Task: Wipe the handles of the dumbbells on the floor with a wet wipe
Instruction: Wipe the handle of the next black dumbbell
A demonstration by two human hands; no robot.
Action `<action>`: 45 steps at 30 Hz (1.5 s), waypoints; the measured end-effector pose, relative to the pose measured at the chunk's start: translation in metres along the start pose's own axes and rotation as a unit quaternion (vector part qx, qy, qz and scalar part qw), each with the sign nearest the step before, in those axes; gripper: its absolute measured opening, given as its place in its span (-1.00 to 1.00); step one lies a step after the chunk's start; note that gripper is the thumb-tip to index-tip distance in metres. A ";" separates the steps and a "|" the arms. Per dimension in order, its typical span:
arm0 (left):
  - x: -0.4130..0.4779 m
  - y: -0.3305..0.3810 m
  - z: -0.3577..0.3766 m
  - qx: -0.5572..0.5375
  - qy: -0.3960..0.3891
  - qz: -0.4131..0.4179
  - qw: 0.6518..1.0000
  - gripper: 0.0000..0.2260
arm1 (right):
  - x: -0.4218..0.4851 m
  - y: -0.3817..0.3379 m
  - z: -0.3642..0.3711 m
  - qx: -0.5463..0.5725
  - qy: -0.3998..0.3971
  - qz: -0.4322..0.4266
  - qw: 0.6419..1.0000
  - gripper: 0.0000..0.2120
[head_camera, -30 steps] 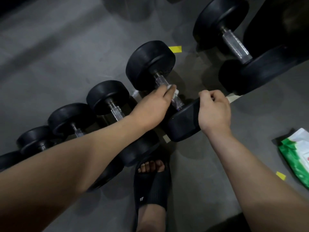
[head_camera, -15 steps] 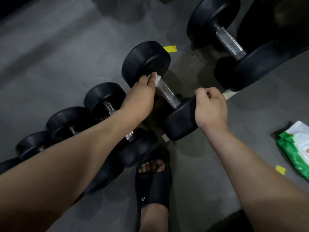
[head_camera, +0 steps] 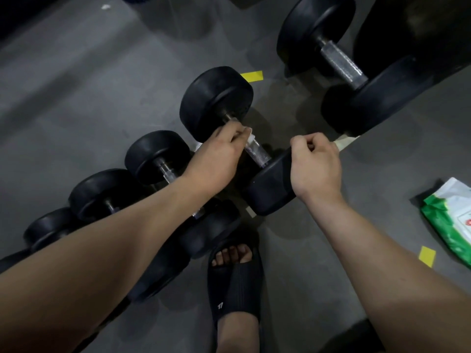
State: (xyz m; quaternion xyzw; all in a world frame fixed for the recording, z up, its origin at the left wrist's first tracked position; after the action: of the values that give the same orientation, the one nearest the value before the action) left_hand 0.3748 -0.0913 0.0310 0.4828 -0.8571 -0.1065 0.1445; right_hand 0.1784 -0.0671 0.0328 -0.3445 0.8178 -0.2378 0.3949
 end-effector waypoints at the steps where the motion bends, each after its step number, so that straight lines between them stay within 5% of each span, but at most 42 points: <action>1: -0.001 0.000 0.001 0.004 0.005 0.009 1.000 -0.60 | 0.000 0.000 0.000 0.000 -0.001 0.001 1.000 -0.80; 6: -0.003 0.011 0.004 0.029 -0.003 0.093 0.995 -0.57 | -0.001 0.000 0.000 0.000 -0.001 -0.001 1.000 -0.79; 12: 0.010 -0.022 0.005 0.044 -0.077 -0.063 0.994 -0.44 | -0.003 0.000 0.000 0.003 0.003 -0.002 1.000 -0.78; 17: 0.005 0.012 0.011 0.044 -0.098 0.079 0.991 -0.49 | -0.006 0.001 0.002 0.003 0.005 -0.008 1.000 -0.74; 22: 0.021 -0.030 0.003 0.060 -0.133 -0.065 0.987 -0.42 | -0.013 -0.001 0.003 -0.001 0.012 -0.026 1.000 -0.73; 27: 0.019 0.011 0.015 -0.001 -0.198 0.051 0.979 -0.48 | -0.019 -0.002 0.004 -0.011 0.016 -0.041 0.999 -0.75; 32: 0.017 -0.031 -0.001 0.053 -0.160 -0.074 0.983 -0.42 | -0.024 -0.003 0.005 -0.009 0.029 -0.047 0.998 -0.71; 38: 0.006 0.006 0.004 -0.045 -0.172 -0.001 0.984 -0.39 | -0.027 -0.003 0.006 -0.010 0.034 -0.049 0.998 -0.65; 45: 0.004 -0.029 -0.002 -0.018 -0.110 -0.094 0.989 -0.38 | -0.030 -0.003 0.007 -0.009 0.041 -0.049 0.998 -0.66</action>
State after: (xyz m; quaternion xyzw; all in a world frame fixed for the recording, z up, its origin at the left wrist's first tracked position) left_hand 0.3973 -0.1096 0.0243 0.5441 -0.8165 -0.1874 0.0474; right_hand 0.1982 -0.0474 0.0449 -0.3774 0.8176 -0.2634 0.3460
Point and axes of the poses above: each hand's wrist, its own x-axis towards the middle knuckle, its own z-axis out of the palm, y = z × x, the point moved 9 cm from there along x, towards the middle knuckle, and after that the axes turned 7 degrees about z, right-handed, at the moved point
